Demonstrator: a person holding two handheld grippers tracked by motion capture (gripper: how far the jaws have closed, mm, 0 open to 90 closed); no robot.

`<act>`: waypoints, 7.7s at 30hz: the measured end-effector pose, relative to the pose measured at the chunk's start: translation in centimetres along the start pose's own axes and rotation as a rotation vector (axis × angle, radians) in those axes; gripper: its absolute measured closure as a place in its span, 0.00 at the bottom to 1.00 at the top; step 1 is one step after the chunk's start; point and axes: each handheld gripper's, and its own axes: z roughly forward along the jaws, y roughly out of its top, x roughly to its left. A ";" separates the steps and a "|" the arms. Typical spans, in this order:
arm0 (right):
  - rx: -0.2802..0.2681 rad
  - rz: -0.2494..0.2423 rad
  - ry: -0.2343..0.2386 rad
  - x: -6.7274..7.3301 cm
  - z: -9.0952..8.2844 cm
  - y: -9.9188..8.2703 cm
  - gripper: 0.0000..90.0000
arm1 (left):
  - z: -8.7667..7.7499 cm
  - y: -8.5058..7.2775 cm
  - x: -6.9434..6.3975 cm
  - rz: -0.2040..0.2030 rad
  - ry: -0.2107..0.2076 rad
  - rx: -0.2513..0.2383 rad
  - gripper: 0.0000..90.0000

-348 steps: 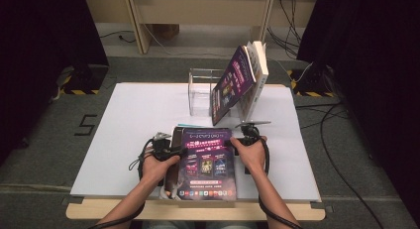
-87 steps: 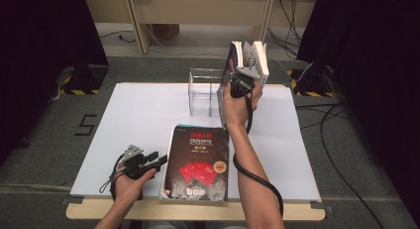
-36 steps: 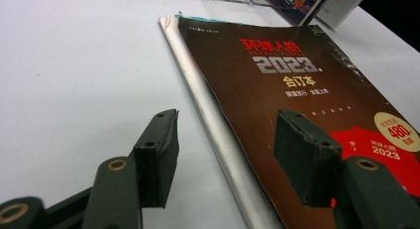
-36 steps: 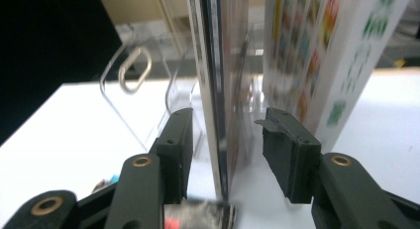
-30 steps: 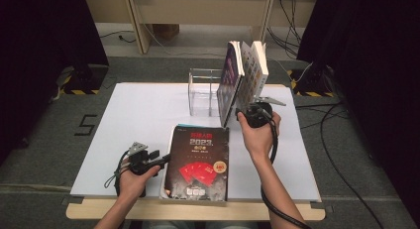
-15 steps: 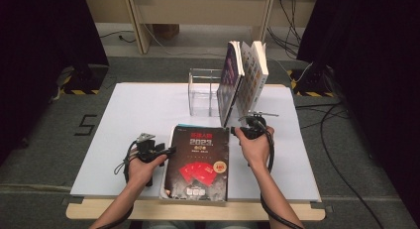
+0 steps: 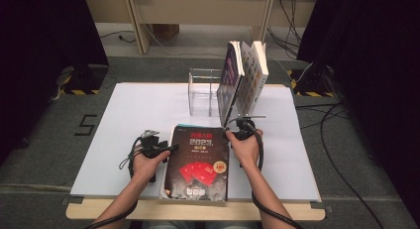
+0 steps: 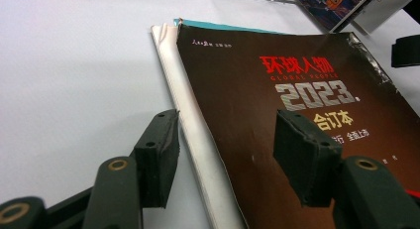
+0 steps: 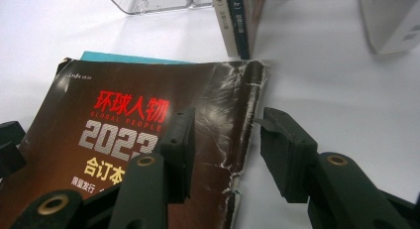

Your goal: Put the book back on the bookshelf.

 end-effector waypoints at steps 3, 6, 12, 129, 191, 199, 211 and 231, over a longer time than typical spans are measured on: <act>0.017 0.007 -0.002 0.0 0.6 0.0 0.64 | 0.0 0.0 0.1 -0.005 -0.002 0.000 0.48; 0.029 0.013 -0.002 -0.1 1.1 0.0 0.64 | 0.0 0.0 0.0 -0.001 -0.002 0.000 0.48; 0.029 0.018 0.003 -0.1 1.6 0.0 0.64 | 0.0 -0.1 -0.1 0.004 -0.004 0.006 0.50; -0.516 -0.112 0.192 6.4 -13.6 5.4 0.97 | -5.2 -3.6 1.3 0.034 0.001 -0.103 0.55; -0.520 -0.141 0.091 9.3 -8.0 9.5 0.82 | -5.5 -3.7 1.6 0.029 -0.009 -0.115 0.55; -0.519 -0.107 0.136 9.1 -8.2 10.1 0.70 | -5.6 -3.6 1.7 0.022 -0.011 -0.118 0.55; -0.439 -0.106 0.114 9.6 -6.0 12.2 0.66 | -5.5 -3.6 1.7 0.017 -0.013 -0.118 0.55; -0.577 -0.347 -0.003 14.2 -10.8 13.3 0.97 | -5.7 -3.6 1.9 0.022 -0.011 -0.123 0.55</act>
